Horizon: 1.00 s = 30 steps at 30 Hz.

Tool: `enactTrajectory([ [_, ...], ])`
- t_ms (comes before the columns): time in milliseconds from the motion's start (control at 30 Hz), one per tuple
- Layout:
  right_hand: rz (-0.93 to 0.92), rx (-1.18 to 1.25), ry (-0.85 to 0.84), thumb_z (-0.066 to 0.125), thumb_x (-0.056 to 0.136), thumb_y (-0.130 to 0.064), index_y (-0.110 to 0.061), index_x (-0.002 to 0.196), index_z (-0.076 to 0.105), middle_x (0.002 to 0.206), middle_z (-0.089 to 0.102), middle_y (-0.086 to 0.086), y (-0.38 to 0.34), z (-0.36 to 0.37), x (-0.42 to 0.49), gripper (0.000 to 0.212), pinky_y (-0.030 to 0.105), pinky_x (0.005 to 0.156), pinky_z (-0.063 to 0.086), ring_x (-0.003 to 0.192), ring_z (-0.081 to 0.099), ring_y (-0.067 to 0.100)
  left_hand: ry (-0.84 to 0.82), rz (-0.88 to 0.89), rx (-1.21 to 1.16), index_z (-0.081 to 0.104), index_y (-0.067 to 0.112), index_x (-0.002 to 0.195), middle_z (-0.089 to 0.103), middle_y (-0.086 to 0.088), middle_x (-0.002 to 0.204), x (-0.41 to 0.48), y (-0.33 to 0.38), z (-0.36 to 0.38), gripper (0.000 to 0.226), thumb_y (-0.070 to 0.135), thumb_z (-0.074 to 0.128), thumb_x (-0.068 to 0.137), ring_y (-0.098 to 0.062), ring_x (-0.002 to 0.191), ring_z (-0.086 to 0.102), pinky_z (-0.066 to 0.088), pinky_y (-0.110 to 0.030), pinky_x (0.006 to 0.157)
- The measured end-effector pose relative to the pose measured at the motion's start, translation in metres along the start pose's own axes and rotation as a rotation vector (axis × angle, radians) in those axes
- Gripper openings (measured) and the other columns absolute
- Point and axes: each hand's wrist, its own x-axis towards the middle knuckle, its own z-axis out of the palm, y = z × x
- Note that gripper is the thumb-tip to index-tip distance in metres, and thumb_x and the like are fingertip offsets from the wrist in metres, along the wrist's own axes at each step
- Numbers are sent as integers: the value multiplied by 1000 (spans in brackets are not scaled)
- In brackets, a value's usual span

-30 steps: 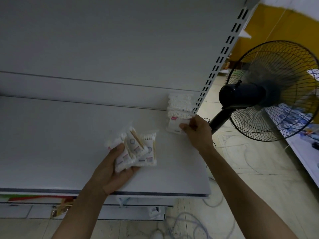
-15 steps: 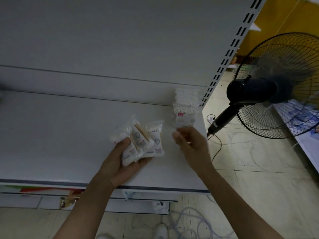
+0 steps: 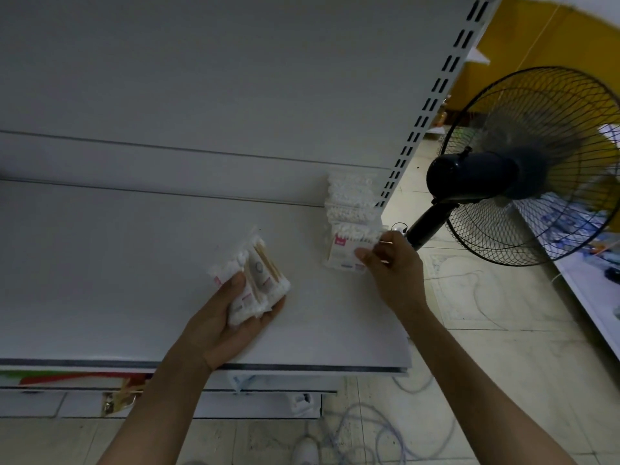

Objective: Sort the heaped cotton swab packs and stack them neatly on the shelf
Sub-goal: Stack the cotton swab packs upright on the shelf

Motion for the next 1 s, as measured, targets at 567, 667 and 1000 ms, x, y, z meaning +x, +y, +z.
enactTrajectory([
  [567, -183, 9, 197, 77, 73, -44, -23, 97, 57, 87, 64, -11, -10, 4, -36, 37, 17, 60, 48, 78, 62, 4, -330, -81, 234, 78, 14, 92, 73, -8, 93, 2, -4, 11, 37, 15, 93, 58, -16, 85, 71, 54, -29, 91],
  [667, -130, 63, -269, 67, 78, -45, -27, 96, 63, 81, 68, -11, -30, 18, -52, 26, 21, 62, 52, 73, 64, 4, -161, -55, 571, 77, 17, 68, 70, -4, 69, 1, -3, 8, 49, 32, 100, 27, -11, 62, 68, 57, -22, 61],
  [1000, 44, 16, -88, 71, 82, -9, -15, 80, 55, 79, 68, 6, -6, -6, -31, 18, 38, 76, 53, 81, 66, 22, -48, 67, 451, 79, 18, 75, 72, -4, 75, 1, -4, 4, 62, 36, 100, 20, -14, 71, 71, 58, -26, 63],
])
